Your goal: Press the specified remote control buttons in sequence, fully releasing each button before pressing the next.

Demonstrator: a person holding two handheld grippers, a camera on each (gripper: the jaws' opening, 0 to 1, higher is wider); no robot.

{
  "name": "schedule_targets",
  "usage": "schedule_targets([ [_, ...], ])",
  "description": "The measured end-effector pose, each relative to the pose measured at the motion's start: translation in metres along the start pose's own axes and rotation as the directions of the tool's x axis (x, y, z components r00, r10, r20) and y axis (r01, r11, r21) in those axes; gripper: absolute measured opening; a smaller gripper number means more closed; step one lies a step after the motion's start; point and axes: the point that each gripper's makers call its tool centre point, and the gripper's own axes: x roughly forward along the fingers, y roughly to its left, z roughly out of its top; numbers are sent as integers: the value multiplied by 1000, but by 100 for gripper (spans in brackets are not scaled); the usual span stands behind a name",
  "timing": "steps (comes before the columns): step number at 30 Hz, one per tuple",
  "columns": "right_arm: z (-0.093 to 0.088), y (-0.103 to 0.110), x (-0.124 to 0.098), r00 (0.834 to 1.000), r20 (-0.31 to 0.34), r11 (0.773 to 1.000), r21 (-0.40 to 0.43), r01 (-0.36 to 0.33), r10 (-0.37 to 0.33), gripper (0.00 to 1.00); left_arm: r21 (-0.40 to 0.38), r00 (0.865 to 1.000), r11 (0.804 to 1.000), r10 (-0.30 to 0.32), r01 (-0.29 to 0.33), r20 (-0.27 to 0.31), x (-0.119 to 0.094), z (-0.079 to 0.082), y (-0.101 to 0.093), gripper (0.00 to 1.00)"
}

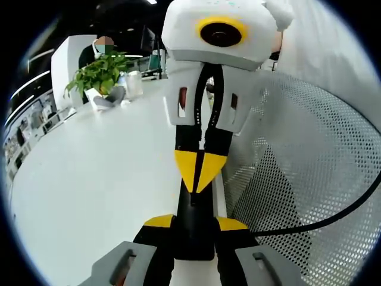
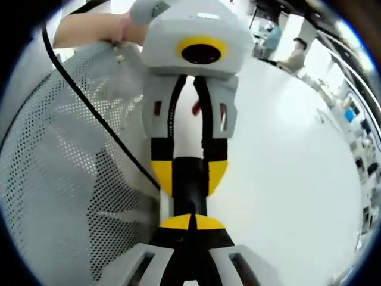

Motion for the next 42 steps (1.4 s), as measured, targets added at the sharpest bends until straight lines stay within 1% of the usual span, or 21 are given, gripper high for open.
schedule_targets([
  [5, 0, 0, 0, 998, 46, 999, 32, 28, -29, 0, -2, 1000, 1000, 0, 0, 2, 0, 0, 0, 25],
  [6, 1, -1, 0, 998, 61, 998, 49, 25, -28, 0, -2, 1000, 1000, 0, 0, 2, 0, 0, 0, 25],
  [9, 4, -1, 0, 993, 114, 991, 134, -9, -7, 0, -2, 1000, 1000, 0, 0, 2, 0, 0, 0, 25],
  [11, 4, -2, 1, 992, 126, 990, 139, -14, -3, 0, -2, 1000, 1000, 1, -1, 2, 0, 0, 0, 25],
  [13, 8, 0, 3, 991, 137, 992, 126, -23, 6, 0, -4, 1000, 1000, 1, -1, 3, 0, 0, 0, 25],
  [14, 9, 1, 4, 992, 126, 994, 103, -22, 9, 0, -5, 1000, 1000, 1, -1, 3, 0, 0, 0, 25],
  [16, 9, 0, 4, 996, 90, 1000, 22, -18, 16, 0, -5, 1000, 1000, 1, -1, 3, 0, 0, 0, 25],
  [18, 9, 1, 4, 997, 76, 1000, 12, -16, 15, 0, -4, 1000, 1000, 1, -1, 3, 0, 0, 1, 25],
  [21, 8, 1, 4, 999, 48, 999, -42, -10, 12, 0, -6, 1000, 1000, 1, -1, 3, 0, 0, 1, 25],
  [25, 8, 2, 4, 999, 34, 997, -73, -6, 8, 0, -6, 1000, 1000, 1, -1, 3, 0, 0, 1, 25],
  [32, 4, 2, 2, 1000, 6, 995, -99, -9, 10, 0, -4, 1000, 1000, 0, 0, 1, 0, 0, 1, 25],
  [33, 5, 3, 3, 1000, -1, 994, -111, -10, 10, 0, -3, 1000, 1000, 1, -1, 1, 0, 0, 1, 25],
  [34, 5, 3, 3, 1000, -19, 988, -151, -13, 10, 0, -3, 1000, 1000, 1, -1, 1, 0, 0, 1, 25],
  [36, 4, 3, 4, 998, -58, 979, -203, -23, 11, 0, -2, 1000, 1000, 1, -1, 0, 0, 0, 0, 25],
  [38, 5, 4, 4, 997, -82, 976, -215, -32, 15, 0, 0, 1000, 1000, 1, -1, -1, 0, 0, 0, 25],
  [39, 4, 3, 4, 995, -102, 969, -243, -41, 17, 0, 0, 1000, 1000, 1, -1, -1, 0, 0, 0, 25],
  [42, 4, 4, 5, 991, -132, 957, -286, -53, 16, 0, 0, 1000, 1000, 1, -1, -1, 0, 0, 0, 25],
])
